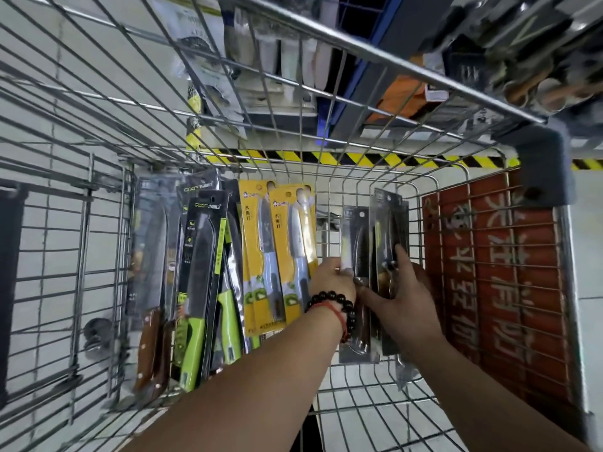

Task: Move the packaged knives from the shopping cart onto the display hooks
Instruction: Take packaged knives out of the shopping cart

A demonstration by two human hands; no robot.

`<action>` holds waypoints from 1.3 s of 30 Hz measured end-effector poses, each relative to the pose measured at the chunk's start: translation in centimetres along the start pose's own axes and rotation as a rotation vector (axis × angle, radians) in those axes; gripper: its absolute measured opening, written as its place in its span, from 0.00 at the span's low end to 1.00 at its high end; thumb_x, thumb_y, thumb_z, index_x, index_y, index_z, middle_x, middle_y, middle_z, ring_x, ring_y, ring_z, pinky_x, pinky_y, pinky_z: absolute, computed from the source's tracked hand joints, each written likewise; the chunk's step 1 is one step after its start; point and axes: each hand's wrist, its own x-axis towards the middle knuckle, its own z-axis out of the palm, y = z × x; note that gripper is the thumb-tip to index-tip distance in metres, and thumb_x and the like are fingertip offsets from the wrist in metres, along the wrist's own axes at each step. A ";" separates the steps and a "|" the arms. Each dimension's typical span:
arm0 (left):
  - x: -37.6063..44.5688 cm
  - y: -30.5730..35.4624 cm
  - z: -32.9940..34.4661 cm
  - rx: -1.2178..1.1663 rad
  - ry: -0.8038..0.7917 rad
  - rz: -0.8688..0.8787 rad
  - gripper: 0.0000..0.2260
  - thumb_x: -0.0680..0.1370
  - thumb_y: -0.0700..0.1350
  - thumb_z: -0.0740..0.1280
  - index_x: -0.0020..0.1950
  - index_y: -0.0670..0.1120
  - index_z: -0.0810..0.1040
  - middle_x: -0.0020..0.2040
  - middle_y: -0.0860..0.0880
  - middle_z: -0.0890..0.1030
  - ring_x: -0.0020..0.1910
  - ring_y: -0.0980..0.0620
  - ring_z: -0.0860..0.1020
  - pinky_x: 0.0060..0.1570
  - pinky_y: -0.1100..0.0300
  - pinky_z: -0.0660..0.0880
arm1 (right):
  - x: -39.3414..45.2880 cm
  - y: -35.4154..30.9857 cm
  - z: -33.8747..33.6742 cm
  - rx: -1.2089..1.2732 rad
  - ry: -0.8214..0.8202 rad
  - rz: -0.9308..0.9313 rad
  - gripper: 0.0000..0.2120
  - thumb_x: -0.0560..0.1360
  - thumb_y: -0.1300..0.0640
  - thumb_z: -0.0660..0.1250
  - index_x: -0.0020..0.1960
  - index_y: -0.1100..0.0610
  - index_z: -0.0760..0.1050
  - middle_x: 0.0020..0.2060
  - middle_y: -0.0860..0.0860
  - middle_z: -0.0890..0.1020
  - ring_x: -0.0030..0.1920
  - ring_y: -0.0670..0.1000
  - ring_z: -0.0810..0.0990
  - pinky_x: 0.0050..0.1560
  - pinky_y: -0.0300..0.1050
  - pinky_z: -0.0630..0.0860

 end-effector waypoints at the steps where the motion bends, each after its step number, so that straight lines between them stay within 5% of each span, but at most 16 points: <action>1: -0.2 0.1 0.2 -0.048 0.006 -0.023 0.07 0.79 0.38 0.63 0.44 0.45 0.78 0.36 0.54 0.73 0.39 0.53 0.75 0.37 0.69 0.70 | -0.1 -0.1 -0.1 -0.053 0.006 -0.021 0.46 0.71 0.42 0.73 0.77 0.37 0.46 0.73 0.54 0.65 0.69 0.55 0.70 0.63 0.50 0.71; 3: -0.5 0.1 0.4 -0.104 -0.007 -0.051 0.06 0.79 0.37 0.63 0.45 0.39 0.78 0.35 0.54 0.71 0.35 0.55 0.72 0.31 0.74 0.66 | -0.2 -0.5 -0.3 -0.168 0.019 -0.024 0.43 0.73 0.41 0.70 0.77 0.36 0.45 0.73 0.56 0.60 0.67 0.59 0.71 0.58 0.51 0.73; 6: -1.1 0.2 0.2 -0.112 -0.041 -0.052 0.13 0.81 0.40 0.61 0.39 0.51 0.76 0.37 0.56 0.75 0.43 0.53 0.76 0.35 0.72 0.68 | -0.2 -1.0 0.1 -0.331 0.048 0.029 0.42 0.73 0.37 0.66 0.77 0.37 0.42 0.75 0.58 0.56 0.65 0.63 0.72 0.54 0.53 0.75; 8: -1.5 0.8 -0.2 -0.049 -0.055 -0.033 0.09 0.82 0.44 0.59 0.54 0.51 0.80 0.53 0.49 0.81 0.57 0.47 0.77 0.50 0.66 0.71 | 0.0 -1.1 0.2 -0.342 0.051 0.074 0.43 0.73 0.35 0.65 0.76 0.37 0.40 0.76 0.59 0.55 0.67 0.65 0.71 0.58 0.57 0.75; 10: -2.7 1.5 -1.0 0.031 -0.076 -0.019 0.19 0.82 0.45 0.58 0.74 0.50 0.67 0.70 0.48 0.72 0.66 0.50 0.71 0.54 0.67 0.63 | -0.4 -1.1 0.0 -0.327 0.039 0.095 0.43 0.73 0.35 0.66 0.76 0.37 0.41 0.77 0.57 0.53 0.69 0.66 0.67 0.61 0.59 0.72; 11: -3.3 1.9 -1.7 0.047 -0.074 0.000 0.22 0.82 0.45 0.58 0.76 0.50 0.62 0.72 0.49 0.69 0.66 0.51 0.71 0.53 0.67 0.63 | -0.7 -1.1 -0.2 -0.316 0.049 0.090 0.43 0.73 0.35 0.66 0.77 0.37 0.42 0.78 0.56 0.52 0.71 0.65 0.65 0.63 0.60 0.71; 14: -5.9 2.0 -4.6 0.129 -0.104 0.123 0.19 0.82 0.45 0.59 0.73 0.50 0.69 0.63 0.52 0.76 0.60 0.53 0.75 0.53 0.67 0.69 | -2.1 -1.5 -0.8 -0.281 0.117 0.011 0.39 0.72 0.37 0.67 0.76 0.41 0.52 0.76 0.54 0.56 0.74 0.61 0.59 0.68 0.60 0.66; 18: -8.1 0.7 -10.5 0.167 -0.105 0.138 0.15 0.81 0.42 0.61 0.67 0.51 0.74 0.58 0.56 0.79 0.44 0.61 0.77 0.35 0.72 0.71 | -4.5 -3.4 0.3 -0.230 0.149 -0.238 0.24 0.72 0.48 0.70 0.67 0.50 0.72 0.67 0.55 0.71 0.66 0.58 0.70 0.64 0.55 0.71; 22: -8.1 0.0 -17.9 0.191 0.125 0.138 0.10 0.79 0.39 0.61 0.57 0.52 0.76 0.52 0.53 0.79 0.46 0.55 0.77 0.44 0.64 0.74 | -7.0 -7.8 4.8 -0.203 -0.093 -0.359 0.19 0.75 0.52 0.67 0.65 0.51 0.73 0.63 0.49 0.72 0.61 0.55 0.74 0.61 0.48 0.72; 26: -6.2 -0.6 -24.8 0.227 0.373 0.068 0.04 0.78 0.43 0.65 0.45 0.52 0.73 0.43 0.47 0.80 0.40 0.47 0.79 0.37 0.58 0.75 | -9.3 -13.6 10.6 -0.230 -0.290 -0.498 0.19 0.78 0.53 0.64 0.69 0.52 0.72 0.66 0.50 0.72 0.66 0.52 0.72 0.61 0.45 0.70; 32: -2.6 -2.7 -29.7 0.387 0.354 -0.054 0.13 0.79 0.49 0.63 0.55 0.40 0.75 0.53 0.42 0.79 0.55 0.42 0.78 0.48 0.55 0.71 | -9.7 -19.3 19.3 -0.378 -0.445 -0.587 0.18 0.75 0.58 0.61 0.65 0.52 0.73 0.60 0.53 0.75 0.62 0.56 0.74 0.59 0.50 0.75; 39: -0.6 -5.1 -29.7 0.435 0.244 -0.141 0.25 0.76 0.45 0.65 0.72 0.45 0.64 0.68 0.41 0.69 0.68 0.41 0.70 0.67 0.52 0.68 | -7.0 -18.2 23.2 -0.372 -0.465 -0.275 0.08 0.73 0.59 0.63 0.51 0.53 0.71 0.47 0.55 0.78 0.47 0.58 0.80 0.43 0.49 0.78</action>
